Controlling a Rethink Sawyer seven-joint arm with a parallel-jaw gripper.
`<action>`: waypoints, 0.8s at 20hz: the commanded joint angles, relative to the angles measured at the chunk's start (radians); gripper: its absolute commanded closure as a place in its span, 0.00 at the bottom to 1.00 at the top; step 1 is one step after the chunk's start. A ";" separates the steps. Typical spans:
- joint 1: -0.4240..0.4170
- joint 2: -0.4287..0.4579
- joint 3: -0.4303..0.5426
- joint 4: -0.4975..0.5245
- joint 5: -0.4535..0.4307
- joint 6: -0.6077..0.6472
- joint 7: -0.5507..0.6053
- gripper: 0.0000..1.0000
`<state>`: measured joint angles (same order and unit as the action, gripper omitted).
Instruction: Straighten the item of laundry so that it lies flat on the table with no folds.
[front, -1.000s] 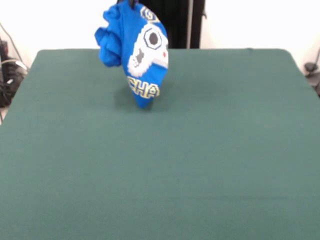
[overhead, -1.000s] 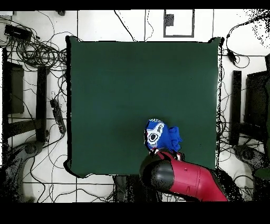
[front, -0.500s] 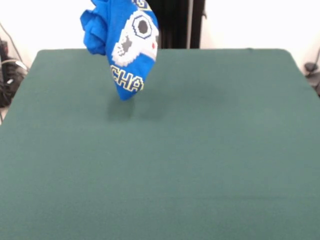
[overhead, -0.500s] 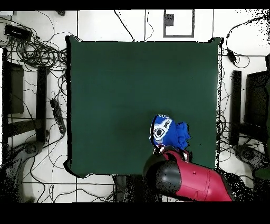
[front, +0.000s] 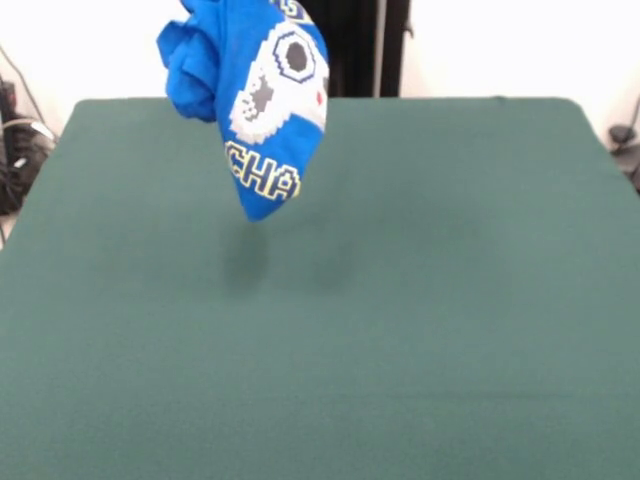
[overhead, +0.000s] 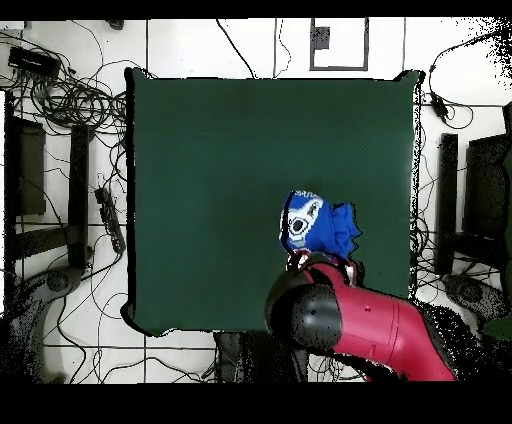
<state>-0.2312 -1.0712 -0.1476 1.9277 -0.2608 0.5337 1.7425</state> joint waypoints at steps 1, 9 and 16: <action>0.033 -0.029 0.175 -0.155 0.037 0.109 -0.039 1.00; -0.015 -0.020 0.258 -0.203 0.017 0.029 -0.104 1.00; -0.123 -0.017 0.350 -0.041 -0.065 -0.330 0.000 1.00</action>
<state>-0.3177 -1.1236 0.0402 1.7668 -0.2676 0.4162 1.7425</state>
